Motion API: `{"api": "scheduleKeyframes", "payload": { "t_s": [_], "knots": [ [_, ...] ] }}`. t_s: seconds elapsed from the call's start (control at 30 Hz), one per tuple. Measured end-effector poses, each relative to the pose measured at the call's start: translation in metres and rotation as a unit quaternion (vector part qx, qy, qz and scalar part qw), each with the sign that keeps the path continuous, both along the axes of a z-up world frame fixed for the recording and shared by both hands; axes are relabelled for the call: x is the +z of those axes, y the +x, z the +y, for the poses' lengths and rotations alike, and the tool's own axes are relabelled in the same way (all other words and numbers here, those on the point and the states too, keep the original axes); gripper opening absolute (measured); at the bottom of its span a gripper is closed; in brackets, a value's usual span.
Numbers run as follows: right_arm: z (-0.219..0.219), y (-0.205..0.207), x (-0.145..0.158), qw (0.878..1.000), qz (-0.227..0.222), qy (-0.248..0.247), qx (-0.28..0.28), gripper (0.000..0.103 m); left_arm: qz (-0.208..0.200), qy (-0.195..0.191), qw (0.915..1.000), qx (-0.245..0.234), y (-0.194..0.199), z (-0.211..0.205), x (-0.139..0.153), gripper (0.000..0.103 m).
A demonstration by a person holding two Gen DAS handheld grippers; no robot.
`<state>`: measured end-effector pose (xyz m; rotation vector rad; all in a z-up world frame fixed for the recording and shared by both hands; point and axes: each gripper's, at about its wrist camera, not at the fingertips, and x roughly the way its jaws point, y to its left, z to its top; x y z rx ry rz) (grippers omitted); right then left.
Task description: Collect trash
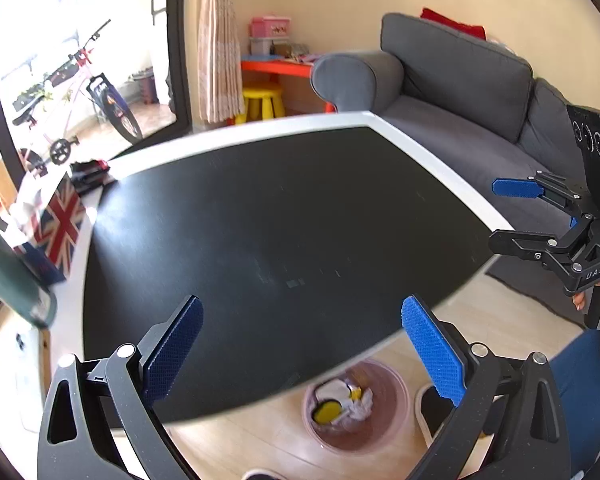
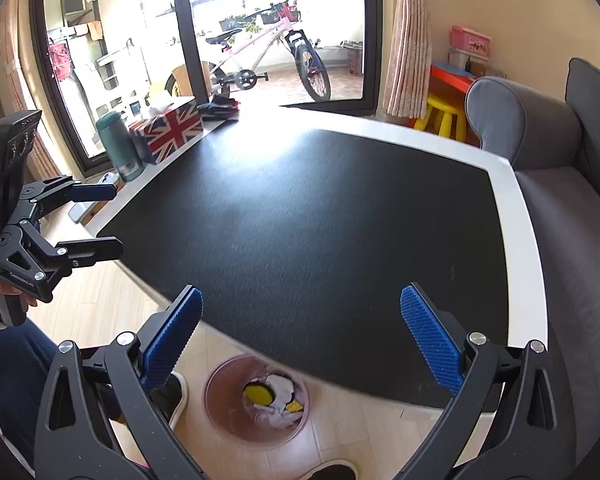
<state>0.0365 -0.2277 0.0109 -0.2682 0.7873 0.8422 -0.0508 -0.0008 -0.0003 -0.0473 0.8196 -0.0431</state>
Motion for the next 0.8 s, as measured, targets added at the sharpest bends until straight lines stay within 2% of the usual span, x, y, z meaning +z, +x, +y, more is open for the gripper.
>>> {"api": "scheduleKeyframes", "payload": {
  "t_s": [0.2, 0.37, 0.53, 0.7, 0.8],
  "knots": [
    [0.014, 0.026, 0.010, 1.000, -0.015, 0.004, -0.006, 0.099, -0.019, 0.002, 0.9997, 0.012, 0.019, 0.015, 0.008, 0.096],
    [0.021, 0.039, -0.002, 1.000, -0.005, 0.005, -0.014, 0.100, -0.025, -0.002, 0.9995, 0.016, 0.031, 0.022, 0.001, 0.096],
    [0.030, 0.037, -0.012, 1.000, -0.006, -0.008, -0.002, 0.100, -0.021, 0.000, 0.9997, 0.010, 0.035, 0.025, -0.005, 0.096],
    [0.032, 0.035, -0.013, 1.000, -0.005, -0.001, 0.000, 0.100, -0.014, -0.015, 0.9998, 0.006, 0.037, 0.027, -0.010, 0.096],
    [0.033, 0.034, -0.012, 1.000, -0.007, 0.002, 0.001, 0.100, -0.011, -0.009, 0.9999, 0.010, 0.038, 0.026, -0.014, 0.097]
  ]
}}
